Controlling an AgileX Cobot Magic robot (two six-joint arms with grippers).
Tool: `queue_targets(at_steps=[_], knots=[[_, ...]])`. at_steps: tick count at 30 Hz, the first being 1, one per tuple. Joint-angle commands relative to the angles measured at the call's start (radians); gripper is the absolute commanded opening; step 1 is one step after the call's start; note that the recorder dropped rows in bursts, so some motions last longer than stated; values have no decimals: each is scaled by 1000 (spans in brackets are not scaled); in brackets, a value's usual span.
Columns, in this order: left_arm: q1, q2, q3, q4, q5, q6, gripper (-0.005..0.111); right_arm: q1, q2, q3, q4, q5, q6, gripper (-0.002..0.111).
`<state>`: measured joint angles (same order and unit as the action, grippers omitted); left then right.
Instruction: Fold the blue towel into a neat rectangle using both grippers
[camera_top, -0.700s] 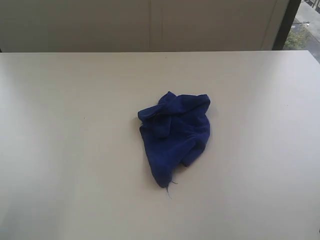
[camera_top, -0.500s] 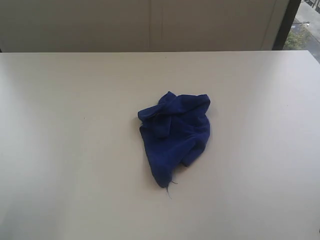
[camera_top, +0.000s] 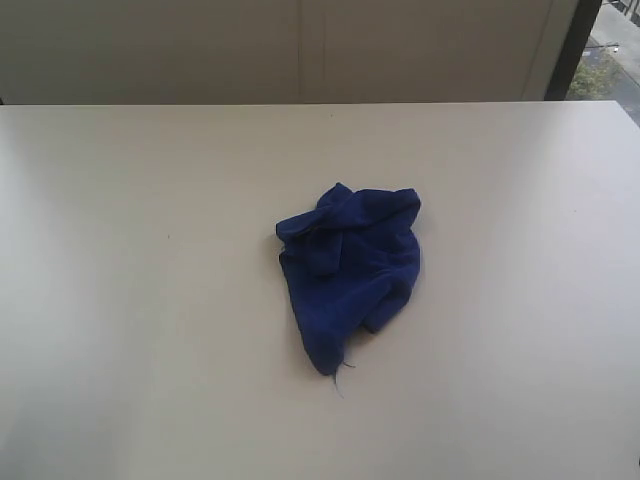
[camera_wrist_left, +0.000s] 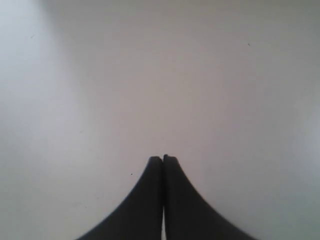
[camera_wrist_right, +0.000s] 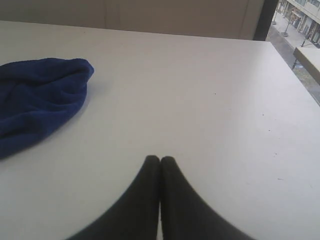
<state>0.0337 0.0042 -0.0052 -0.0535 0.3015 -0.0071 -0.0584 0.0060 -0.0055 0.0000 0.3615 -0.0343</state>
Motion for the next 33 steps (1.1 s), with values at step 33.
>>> queue_targets(at_steps=[33], knots=[[4, -4, 5, 2, -6, 0, 1, -7, -6, 6, 0, -410, -9, 0]])
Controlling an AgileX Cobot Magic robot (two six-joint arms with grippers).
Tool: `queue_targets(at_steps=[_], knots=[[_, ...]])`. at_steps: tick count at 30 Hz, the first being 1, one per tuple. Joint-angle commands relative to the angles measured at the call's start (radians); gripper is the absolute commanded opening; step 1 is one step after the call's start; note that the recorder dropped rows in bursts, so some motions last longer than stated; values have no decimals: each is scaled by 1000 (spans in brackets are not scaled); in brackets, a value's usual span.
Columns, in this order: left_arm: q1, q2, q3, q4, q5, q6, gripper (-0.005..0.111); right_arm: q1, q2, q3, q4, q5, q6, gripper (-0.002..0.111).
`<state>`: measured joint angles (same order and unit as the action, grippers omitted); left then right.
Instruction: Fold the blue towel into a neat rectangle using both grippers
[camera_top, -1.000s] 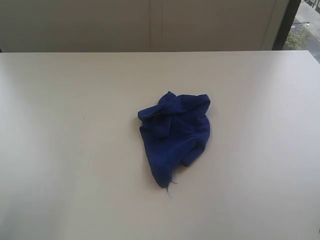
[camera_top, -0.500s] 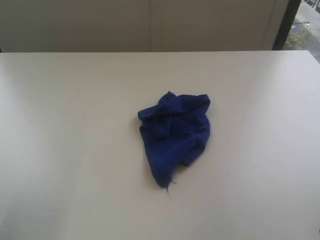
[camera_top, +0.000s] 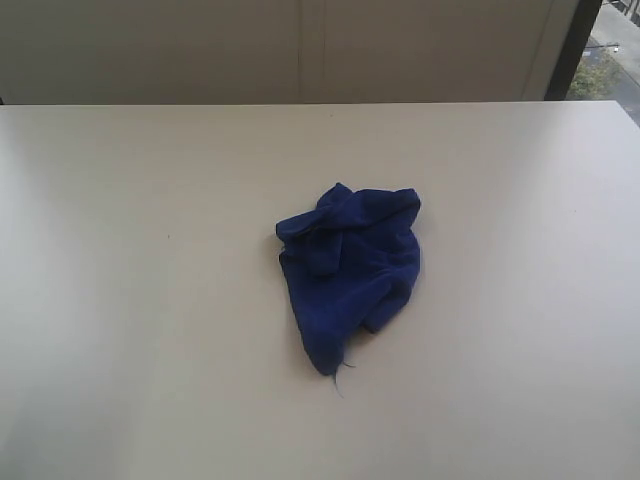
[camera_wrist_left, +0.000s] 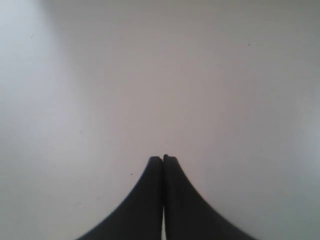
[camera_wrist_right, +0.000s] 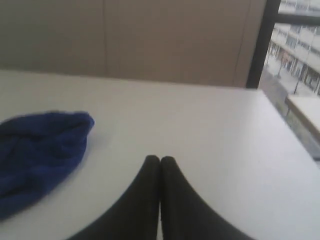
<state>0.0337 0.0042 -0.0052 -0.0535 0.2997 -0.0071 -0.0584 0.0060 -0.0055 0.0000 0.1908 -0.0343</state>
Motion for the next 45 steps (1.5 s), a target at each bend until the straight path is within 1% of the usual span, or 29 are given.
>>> queue_targets(at_steps=[1, 3, 7, 12, 17, 18, 19, 20, 21, 22, 24, 26, 28, 32, 35, 39, 42, 45], knots=[[4, -4, 5, 2, -5, 0, 1, -7, -6, 6, 0, -302, -9, 0], [4, -4, 5, 2, -5, 0, 1, -7, -6, 6, 0, -389, -9, 0], [4, -4, 5, 2, -5, 0, 1, -7, -6, 6, 0, -479, -9, 0], [4, -4, 5, 2, -5, 0, 1, -7, -6, 6, 0, -512, -16, 0], [4, -4, 5, 2, -5, 0, 1, -7, -6, 6, 0, -450, -22, 0], [4, -4, 5, 2, -5, 0, 1, -7, -6, 6, 0, -407, -27, 0], [4, -4, 5, 2, -5, 0, 1, -7, -6, -31, 0, -299, -56, 0], [4, -4, 5, 2, -5, 0, 1, -7, 3, -59, 0, -234, -60, 0], [4, -4, 5, 2, -5, 0, 1, -7, 60, -117, 0, -131, -60, 0], [4, -4, 5, 2, -5, 0, 1, -7, 103, -147, 0, -98, -60, 0], [4, -4, 5, 2, -5, 0, 1, -7, 308, -250, 0, -35, -60, 0], [4, -4, 5, 2, -5, 0, 1, -7, 525, -361, 0, -27, -60, 0], [4, -4, 5, 2, -5, 0, 1, -7, 762, -511, 0, -27, -60, 0], [4, -4, 5, 2, -5, 0, 1, -7, 1042, -611, 0, -33, -60, 0], [4, -4, 5, 2, -5, 0, 1, 23, 1127, -633, 0, -38, -56, 0], [4, -4, 5, 2, -5, 0, 1, 90, 1222, -698, 0, 36, -58, 0], [4, -4, 5, 2, -5, 0, 1, 189, 1327, -783, 9, 101, -57, 0], [4, -4, 5, 2, -5, 0, 1, 276, 1416, -847, 84, 137, -40, 0]])
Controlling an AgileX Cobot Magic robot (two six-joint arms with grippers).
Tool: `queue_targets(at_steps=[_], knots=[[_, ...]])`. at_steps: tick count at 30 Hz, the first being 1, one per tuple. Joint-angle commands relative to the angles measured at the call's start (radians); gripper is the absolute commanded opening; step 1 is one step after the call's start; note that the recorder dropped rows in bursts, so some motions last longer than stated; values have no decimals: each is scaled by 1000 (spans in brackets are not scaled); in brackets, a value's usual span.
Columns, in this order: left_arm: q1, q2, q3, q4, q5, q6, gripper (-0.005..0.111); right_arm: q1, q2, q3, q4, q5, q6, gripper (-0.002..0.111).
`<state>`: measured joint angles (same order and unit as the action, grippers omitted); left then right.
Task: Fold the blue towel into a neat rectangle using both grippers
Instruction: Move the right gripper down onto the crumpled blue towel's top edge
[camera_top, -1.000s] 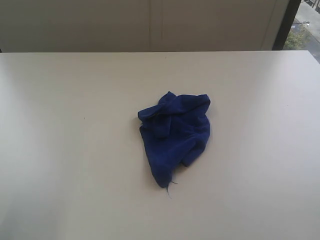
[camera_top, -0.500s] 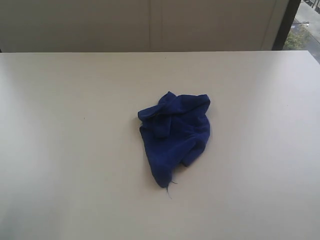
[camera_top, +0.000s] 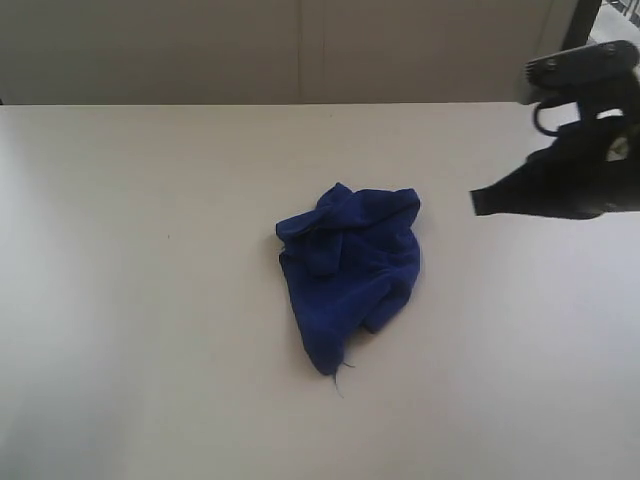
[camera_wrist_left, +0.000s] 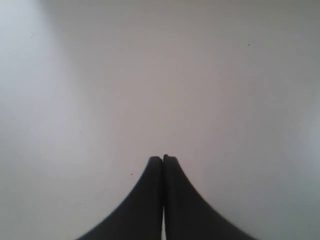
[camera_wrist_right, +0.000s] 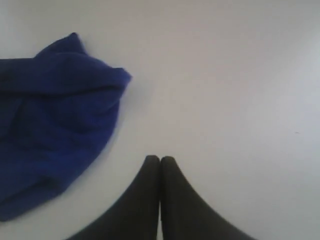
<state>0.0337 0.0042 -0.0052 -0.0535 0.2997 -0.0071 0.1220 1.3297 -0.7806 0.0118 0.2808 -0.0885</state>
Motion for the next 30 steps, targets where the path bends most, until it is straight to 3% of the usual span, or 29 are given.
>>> queue_targets(at_steps=[1, 7, 16, 25, 30], knots=[[4, -4, 5, 2, -5, 0, 1, 137, 132, -99, 101, 51, 14, 0], [4, -4, 5, 2, -5, 0, 1, 273, 333, -242, 126, 59, 14, 0], [4, -4, 5, 2, -5, 0, 1, 319, 519, -403, 152, 161, 14, 1], [4, -4, 5, 2, -5, 0, 1, 325, 586, -454, 202, 203, 5, 30], [4, -4, 5, 2, -5, 0, 1, 354, 590, -454, 219, 195, -16, 35]])
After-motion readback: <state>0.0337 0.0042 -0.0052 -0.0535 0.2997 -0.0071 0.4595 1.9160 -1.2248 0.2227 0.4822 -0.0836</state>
